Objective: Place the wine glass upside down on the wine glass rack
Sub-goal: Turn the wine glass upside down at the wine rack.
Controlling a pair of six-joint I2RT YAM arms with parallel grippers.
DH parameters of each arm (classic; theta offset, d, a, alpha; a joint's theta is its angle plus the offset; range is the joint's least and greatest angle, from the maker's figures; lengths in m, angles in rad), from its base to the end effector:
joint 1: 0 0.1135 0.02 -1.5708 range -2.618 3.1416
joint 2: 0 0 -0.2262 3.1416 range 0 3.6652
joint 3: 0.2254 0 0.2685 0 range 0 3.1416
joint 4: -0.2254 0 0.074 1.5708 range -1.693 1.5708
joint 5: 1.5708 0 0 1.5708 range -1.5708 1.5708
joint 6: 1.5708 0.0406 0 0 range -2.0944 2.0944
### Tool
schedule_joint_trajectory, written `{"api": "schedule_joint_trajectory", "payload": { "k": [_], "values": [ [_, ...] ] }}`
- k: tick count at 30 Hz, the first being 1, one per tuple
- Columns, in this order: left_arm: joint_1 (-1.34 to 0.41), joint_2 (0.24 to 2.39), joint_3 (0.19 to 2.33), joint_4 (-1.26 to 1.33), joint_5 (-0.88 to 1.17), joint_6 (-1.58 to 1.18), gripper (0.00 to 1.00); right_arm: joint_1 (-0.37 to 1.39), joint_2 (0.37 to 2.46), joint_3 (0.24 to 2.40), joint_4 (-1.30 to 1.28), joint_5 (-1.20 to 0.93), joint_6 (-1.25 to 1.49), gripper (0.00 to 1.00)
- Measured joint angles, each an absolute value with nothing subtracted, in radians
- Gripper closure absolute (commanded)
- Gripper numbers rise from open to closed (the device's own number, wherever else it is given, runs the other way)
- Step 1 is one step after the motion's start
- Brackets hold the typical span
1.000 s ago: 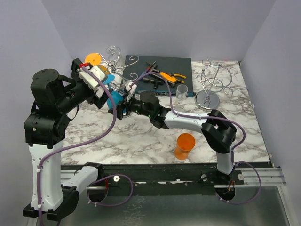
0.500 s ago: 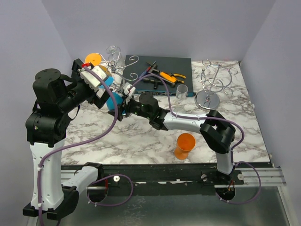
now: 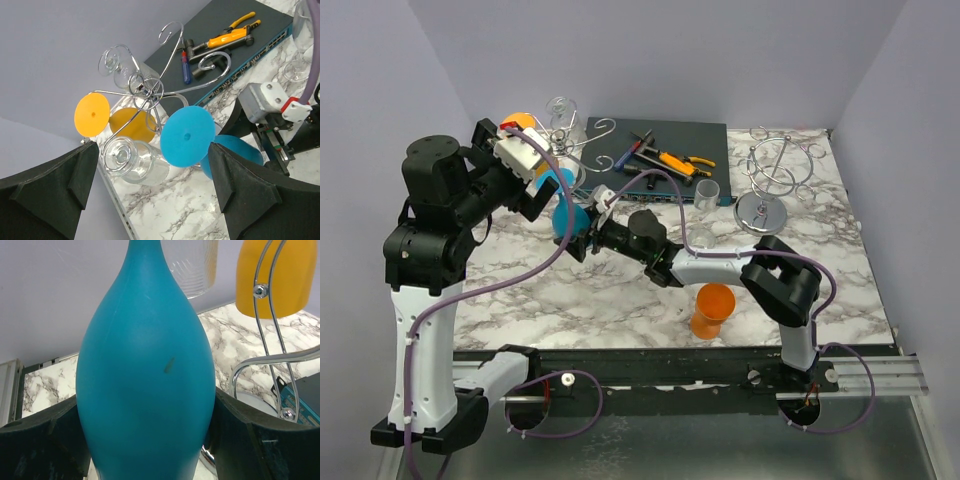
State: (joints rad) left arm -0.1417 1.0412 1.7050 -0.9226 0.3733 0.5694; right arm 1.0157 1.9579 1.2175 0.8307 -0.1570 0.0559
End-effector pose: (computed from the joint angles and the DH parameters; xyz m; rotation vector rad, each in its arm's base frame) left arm 0.1790 -0.0405 0.4886 0.8684 1.5899 -0.0380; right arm 0.2332 0.3881 0.2010 -0.8367 1.3175 0.9742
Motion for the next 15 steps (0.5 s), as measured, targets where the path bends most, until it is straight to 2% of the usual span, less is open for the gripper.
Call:
{"api": "schedule_joint_trajectory", "payload": {
  "k": [5, 6, 15],
  "values": [
    [-0.141, 1.056, 1.705, -0.923, 0.344, 0.564, 0.01, 1.015, 1.952, 1.171, 0.89, -0.118, 0.076, 0.13],
    [-0.141, 1.059, 1.705, -0.923, 0.34, 0.562, 0.01, 1.015, 1.951, 1.164, 0.899, -0.111, 0.079, 0.01],
    [-0.141, 1.075, 1.705, -0.921, 0.319, 0.54, 0.01, 1.016, 1.925, 1.157, 0.848, -0.09, 0.091, 0.0]
  ]
}}
